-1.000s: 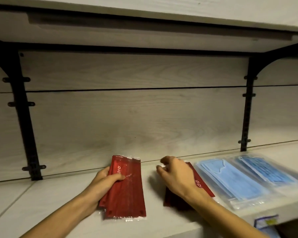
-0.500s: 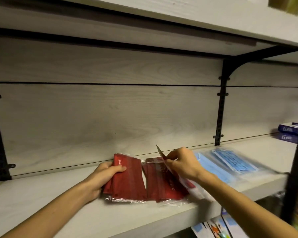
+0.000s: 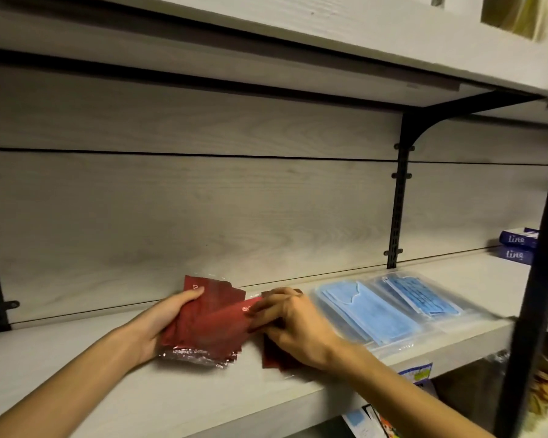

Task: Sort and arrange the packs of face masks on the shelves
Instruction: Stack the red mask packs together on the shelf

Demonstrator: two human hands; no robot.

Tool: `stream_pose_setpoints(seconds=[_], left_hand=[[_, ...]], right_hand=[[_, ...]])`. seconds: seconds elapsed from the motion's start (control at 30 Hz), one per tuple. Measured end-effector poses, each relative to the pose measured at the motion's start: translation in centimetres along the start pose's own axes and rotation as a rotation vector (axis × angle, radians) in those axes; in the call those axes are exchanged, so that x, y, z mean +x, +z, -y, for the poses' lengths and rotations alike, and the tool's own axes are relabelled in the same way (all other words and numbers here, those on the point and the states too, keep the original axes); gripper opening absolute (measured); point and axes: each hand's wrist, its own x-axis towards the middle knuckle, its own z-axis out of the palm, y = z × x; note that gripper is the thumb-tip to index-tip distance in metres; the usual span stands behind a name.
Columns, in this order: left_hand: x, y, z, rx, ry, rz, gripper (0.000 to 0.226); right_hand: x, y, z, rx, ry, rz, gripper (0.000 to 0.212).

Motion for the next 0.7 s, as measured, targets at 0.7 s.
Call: stream_pose_setpoints(seconds=[0.7], left_hand=[[0.9, 0.1, 0.4, 0.428, 0.191, -0.146, 0.014]], right_hand=[[-1.2, -5.7, -4.0, -0.136, 0.799, 0.118, 0.062]])
